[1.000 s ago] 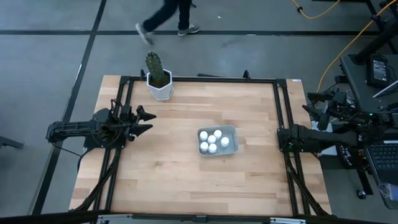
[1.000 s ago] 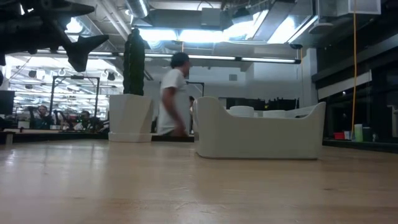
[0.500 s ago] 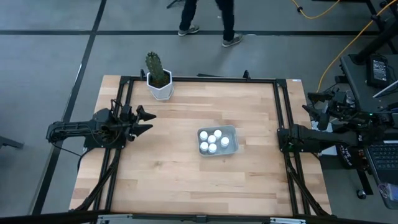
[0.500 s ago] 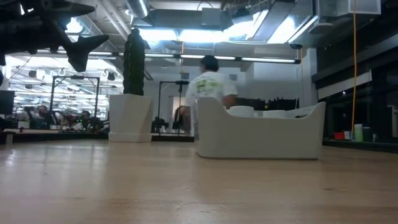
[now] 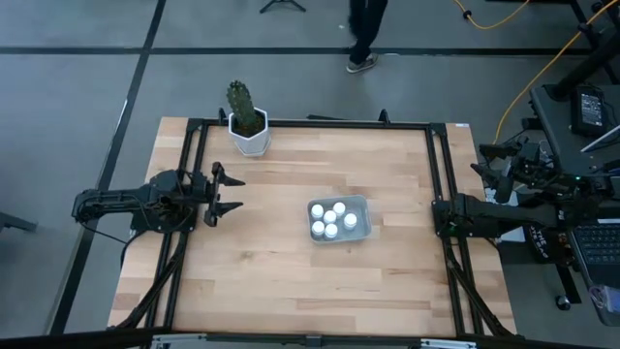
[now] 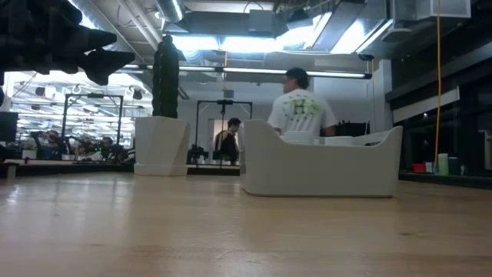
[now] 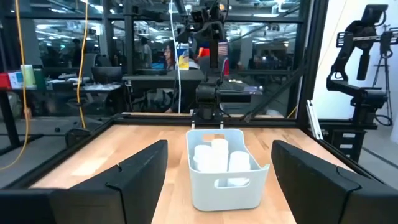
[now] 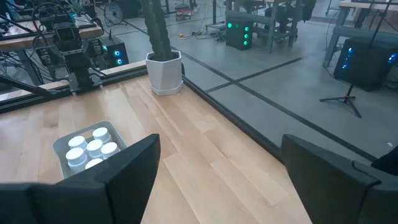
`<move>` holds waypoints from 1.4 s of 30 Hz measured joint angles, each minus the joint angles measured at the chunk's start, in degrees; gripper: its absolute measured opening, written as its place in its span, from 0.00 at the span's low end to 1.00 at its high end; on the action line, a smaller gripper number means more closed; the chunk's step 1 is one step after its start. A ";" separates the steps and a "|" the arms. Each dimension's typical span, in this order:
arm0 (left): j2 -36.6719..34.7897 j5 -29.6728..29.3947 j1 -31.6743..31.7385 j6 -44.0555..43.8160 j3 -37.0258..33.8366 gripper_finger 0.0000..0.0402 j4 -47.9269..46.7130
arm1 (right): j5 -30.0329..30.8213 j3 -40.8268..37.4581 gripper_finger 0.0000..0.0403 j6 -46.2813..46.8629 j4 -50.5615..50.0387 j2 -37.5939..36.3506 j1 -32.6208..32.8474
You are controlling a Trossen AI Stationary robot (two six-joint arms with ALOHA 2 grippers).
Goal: Pick and place pill bottles into a basket
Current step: Return to Home Position
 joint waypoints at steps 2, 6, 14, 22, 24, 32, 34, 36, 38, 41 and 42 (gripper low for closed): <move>0.00 -0.03 0.00 -0.09 0.00 0.70 0.00 | 0.00 0.00 0.83 0.00 0.00 0.02 0.00; 0.00 -0.05 0.00 -0.38 0.00 0.70 0.00 | 0.00 0.00 0.83 0.00 0.00 0.01 0.00; 0.00 -0.07 0.00 -0.42 0.00 0.70 0.00 | 0.00 0.00 0.83 0.00 0.00 0.02 0.00; 0.00 -0.10 0.00 -0.46 0.00 0.70 0.00 | -0.01 0.00 0.83 0.01 0.00 0.02 0.00; 0.00 -0.10 0.00 -0.44 0.00 0.70 0.00 | 0.00 0.00 0.83 0.00 0.00 0.02 0.00; 0.00 -0.12 0.00 -0.44 0.00 0.70 0.00 | -0.02 0.00 0.83 0.00 0.00 0.02 0.00; 0.00 -0.12 0.00 -0.49 0.00 0.70 0.00 | 0.00 0.00 0.83 0.02 0.00 0.02 0.00; 0.00 -0.12 0.00 -0.45 0.00 0.70 0.00 | -0.01 0.00 0.83 0.00 0.00 0.02 0.00; 0.00 -0.13 0.00 -0.49 0.00 0.70 0.00 | -0.02 0.25 0.83 -0.03 -0.36 0.05 0.00; 0.00 -0.14 0.00 -0.46 0.00 0.70 0.00 | -0.02 1.69 0.83 -4.05 -4.23 -0.01 0.00; 0.00 -0.14 0.00 -0.49 0.00 0.70 0.00 | -0.35 1.73 0.83 -5.87 -5.71 -0.02 0.00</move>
